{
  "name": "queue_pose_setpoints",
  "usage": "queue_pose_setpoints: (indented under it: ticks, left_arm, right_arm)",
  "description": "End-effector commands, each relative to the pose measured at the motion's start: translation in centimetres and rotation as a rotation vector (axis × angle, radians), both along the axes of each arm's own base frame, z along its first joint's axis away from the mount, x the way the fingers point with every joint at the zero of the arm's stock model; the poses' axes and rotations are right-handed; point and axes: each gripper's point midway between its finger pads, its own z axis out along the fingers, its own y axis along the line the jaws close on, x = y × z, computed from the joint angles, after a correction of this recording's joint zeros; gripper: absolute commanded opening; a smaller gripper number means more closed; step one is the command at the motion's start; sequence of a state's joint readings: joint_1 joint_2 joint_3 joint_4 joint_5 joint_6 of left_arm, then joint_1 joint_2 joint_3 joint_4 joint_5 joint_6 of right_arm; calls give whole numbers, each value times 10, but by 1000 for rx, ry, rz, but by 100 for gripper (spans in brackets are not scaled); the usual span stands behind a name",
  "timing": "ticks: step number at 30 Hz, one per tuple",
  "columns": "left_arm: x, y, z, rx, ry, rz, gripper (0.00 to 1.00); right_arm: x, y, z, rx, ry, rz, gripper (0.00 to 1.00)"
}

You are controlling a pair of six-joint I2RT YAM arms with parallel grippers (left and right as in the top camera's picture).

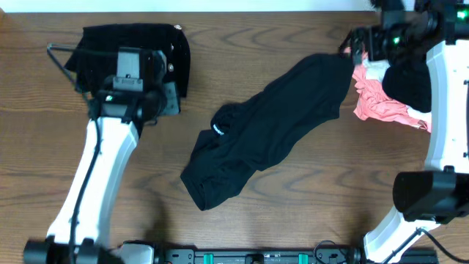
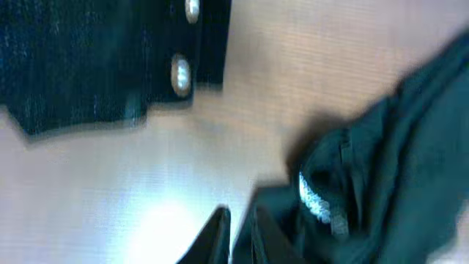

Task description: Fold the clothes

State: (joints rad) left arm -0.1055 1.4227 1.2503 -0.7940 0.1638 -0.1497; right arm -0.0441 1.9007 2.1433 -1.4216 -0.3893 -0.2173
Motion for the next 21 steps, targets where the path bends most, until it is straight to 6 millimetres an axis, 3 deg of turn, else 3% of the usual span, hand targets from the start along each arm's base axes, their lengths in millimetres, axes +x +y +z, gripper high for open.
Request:
queue_pose_setpoints:
  ticks: [1, 8, 12, 21]
  left_arm:
    - [-30, -7, 14, -47, 36, -43, 13]
    - [-103, -17, -4, -83, 311, -79, 13]
    - [-127, -36, -23, -132, 410, -115, 13]
    - [-169, -62, -94, -128, 564, -57, 13]
  right_arm:
    - [-25, 32, 10, 36, 18, 135, 99]
    - [-53, 56, 0, 33, 127, 198, 99]
    - [-56, 68, -4, 33, 140, 220, 99]
    - [-58, 74, -24, 32, 177, 236, 99]
